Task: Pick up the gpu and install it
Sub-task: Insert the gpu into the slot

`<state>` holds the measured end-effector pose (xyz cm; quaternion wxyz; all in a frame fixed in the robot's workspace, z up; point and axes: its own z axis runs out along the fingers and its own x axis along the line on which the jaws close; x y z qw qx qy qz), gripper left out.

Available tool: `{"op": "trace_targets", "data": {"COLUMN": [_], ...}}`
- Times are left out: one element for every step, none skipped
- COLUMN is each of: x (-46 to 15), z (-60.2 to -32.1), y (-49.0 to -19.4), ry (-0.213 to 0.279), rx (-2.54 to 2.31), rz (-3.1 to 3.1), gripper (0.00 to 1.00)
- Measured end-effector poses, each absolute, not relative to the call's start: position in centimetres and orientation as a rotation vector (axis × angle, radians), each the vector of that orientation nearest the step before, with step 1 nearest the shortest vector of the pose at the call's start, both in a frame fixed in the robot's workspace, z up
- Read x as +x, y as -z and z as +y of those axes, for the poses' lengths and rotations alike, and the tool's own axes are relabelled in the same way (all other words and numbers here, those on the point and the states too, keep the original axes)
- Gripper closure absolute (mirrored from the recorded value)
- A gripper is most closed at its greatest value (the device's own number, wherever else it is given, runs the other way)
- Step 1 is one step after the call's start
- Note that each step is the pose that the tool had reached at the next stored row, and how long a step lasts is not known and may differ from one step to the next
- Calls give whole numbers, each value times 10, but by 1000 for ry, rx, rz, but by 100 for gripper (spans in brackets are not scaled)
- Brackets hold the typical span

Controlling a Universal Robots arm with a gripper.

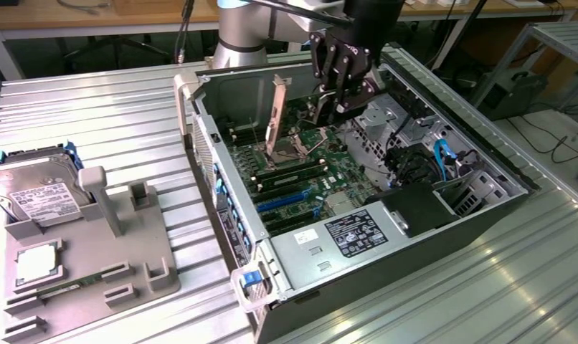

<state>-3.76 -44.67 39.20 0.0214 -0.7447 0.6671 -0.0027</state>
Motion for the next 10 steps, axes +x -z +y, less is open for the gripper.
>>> {"op": "trace_targets", "data": {"x": [-38, -38, -38, -38, -38, -38, -38, -38, -38, -38], "z": [-447, -447, -447, -447, -447, -447, -447, -447, -447, -447], "y": [-392, -391, -391, -391, -390, -390, -390, -389, -389, -389], "ry": [8, 8, 8, 8, 8, 8, 8, 8, 8, 7], "rx": [-2308, -2308, -2308, -2308, -2308, -2308, -2308, -2308, -2308, -2308], "rz": [2068, 2068, 2067, 2068, 2067, 2067, 2067, 2067, 2067, 2067], "gripper": [72, 72, 72, 72, 72, 72, 72, 72, 72, 72]}}
